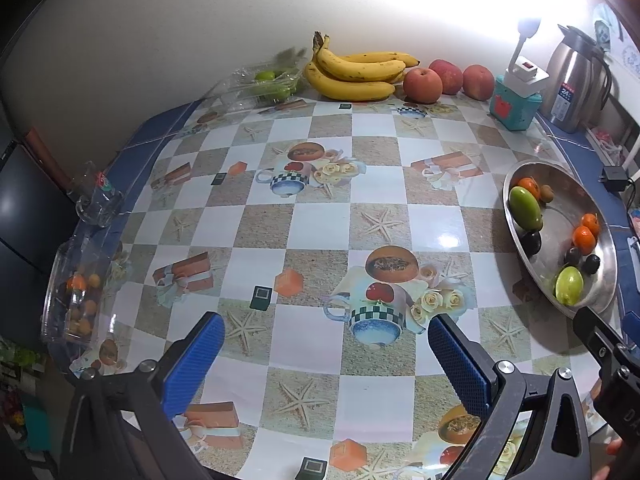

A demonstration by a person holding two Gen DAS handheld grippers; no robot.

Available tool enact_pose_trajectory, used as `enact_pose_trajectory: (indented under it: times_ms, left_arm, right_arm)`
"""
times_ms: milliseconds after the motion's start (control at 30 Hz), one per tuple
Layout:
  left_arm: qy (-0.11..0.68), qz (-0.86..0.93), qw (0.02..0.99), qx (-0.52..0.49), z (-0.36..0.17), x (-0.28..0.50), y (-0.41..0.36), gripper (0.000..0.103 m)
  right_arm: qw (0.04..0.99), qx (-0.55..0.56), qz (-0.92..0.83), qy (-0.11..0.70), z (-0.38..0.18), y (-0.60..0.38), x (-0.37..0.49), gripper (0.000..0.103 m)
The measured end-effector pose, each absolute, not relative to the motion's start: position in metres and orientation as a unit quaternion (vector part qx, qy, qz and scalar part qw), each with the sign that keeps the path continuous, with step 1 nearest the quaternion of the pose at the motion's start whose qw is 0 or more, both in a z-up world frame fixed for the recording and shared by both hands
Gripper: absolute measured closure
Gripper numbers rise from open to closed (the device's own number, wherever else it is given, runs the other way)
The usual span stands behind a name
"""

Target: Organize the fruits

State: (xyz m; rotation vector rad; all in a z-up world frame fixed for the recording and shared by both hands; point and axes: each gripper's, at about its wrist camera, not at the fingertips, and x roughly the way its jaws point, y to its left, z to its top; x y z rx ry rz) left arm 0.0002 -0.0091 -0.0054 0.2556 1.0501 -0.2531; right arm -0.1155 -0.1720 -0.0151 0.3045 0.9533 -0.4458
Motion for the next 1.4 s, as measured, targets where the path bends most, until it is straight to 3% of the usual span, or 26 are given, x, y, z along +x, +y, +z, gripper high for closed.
enact_pose_trajectory:
  times_ms: [1400]
  left_arm:
    - [0.493, -0.103, 0.852, 0.146, -0.0042, -0.0018, -0.0116, 0.000]
  right_arm:
    - [0.853, 0.146, -0.210, 0.455, -0.0172, -0.1746, -0.1160, 0.004]
